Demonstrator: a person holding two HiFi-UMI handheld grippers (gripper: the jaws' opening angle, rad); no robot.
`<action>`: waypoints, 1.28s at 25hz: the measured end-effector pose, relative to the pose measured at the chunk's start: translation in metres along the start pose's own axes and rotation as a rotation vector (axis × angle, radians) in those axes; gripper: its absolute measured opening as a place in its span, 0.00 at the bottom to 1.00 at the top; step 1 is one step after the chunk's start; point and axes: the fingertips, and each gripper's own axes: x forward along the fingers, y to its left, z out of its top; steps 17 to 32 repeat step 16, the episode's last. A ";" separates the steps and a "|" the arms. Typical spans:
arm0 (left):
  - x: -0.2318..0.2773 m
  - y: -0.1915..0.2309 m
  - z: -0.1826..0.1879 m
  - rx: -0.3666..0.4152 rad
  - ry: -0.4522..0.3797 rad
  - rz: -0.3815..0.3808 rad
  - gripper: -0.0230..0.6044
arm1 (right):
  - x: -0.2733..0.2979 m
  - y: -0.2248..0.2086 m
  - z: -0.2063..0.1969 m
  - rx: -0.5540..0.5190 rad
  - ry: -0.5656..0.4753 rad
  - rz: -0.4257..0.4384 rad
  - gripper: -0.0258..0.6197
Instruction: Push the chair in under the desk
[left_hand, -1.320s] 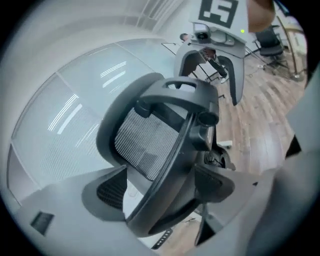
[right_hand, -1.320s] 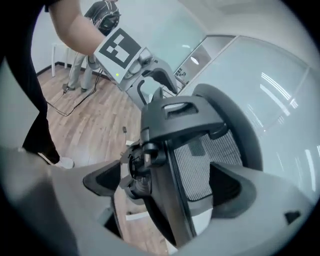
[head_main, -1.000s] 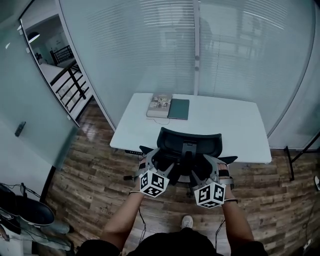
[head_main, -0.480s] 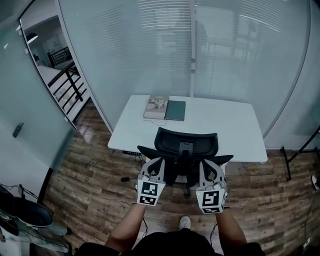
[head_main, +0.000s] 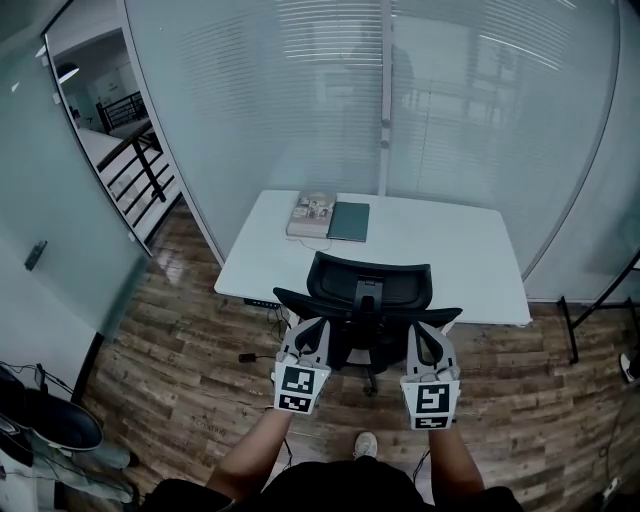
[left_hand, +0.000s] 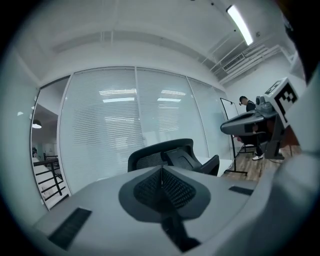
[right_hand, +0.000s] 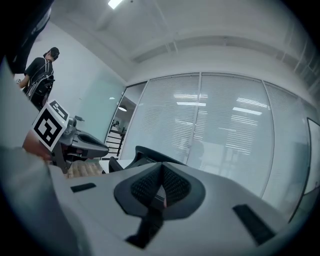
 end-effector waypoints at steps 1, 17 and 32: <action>0.000 0.000 0.000 0.003 0.006 0.000 0.06 | 0.000 0.000 0.000 0.011 -0.003 0.004 0.04; 0.007 -0.013 0.008 0.002 -0.008 -0.019 0.06 | -0.001 0.002 -0.004 0.036 -0.011 0.028 0.04; 0.007 -0.013 0.008 0.002 -0.008 -0.019 0.06 | -0.001 0.002 -0.004 0.036 -0.011 0.028 0.04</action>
